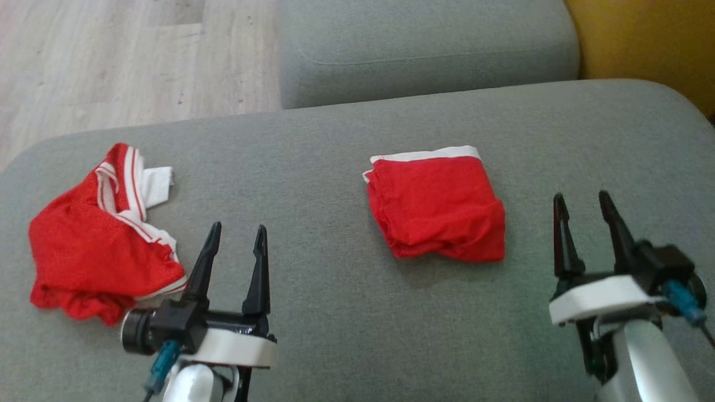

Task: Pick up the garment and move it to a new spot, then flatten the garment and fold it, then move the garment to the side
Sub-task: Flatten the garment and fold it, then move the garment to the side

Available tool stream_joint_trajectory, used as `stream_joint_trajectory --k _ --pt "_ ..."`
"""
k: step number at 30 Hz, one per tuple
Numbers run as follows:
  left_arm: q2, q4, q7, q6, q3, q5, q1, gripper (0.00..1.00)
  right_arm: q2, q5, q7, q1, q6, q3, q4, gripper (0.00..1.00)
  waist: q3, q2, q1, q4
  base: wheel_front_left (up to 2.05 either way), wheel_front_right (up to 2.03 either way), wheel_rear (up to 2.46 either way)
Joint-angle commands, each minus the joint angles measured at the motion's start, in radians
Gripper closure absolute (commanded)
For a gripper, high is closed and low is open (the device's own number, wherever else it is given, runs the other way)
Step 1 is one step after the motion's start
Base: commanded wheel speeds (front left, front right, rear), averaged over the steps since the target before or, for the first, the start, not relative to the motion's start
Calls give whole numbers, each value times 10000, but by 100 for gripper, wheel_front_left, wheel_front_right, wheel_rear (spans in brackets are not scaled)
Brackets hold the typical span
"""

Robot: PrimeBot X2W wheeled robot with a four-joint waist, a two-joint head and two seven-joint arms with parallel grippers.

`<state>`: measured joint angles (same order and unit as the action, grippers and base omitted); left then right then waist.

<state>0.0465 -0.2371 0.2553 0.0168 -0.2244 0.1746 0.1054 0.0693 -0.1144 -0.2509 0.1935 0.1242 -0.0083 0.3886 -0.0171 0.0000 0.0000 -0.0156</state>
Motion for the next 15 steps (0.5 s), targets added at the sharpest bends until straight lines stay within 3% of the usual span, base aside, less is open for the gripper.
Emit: stream_joint_trajectory --k 1,12,13,14,15 --pt "37 401 65 -91 334 -33 116 0 -72 176 -107 123 65 140 -596 0 64 0 0 -140 0 0 0" --pt "37 605 65 -164 210 -81 -90 0 -188 29 -108 -413 65 302 -1062 0 177 0 0 46 0 0 0" --pt "37 615 65 -154 166 -105 -44 0 -188 99 -108 -344 65 334 -1010 5 223 0 0 131 0 0 0" --pt "37 627 65 -146 114 -133 9 0 -188 162 -108 -238 65 327 -951 84 290 0 0 228 0 0 0" --pt "37 651 65 -126 51 -155 79 0 -189 213 -108 -103 65 345 -902 100 409 0 0 343 0 0 0"
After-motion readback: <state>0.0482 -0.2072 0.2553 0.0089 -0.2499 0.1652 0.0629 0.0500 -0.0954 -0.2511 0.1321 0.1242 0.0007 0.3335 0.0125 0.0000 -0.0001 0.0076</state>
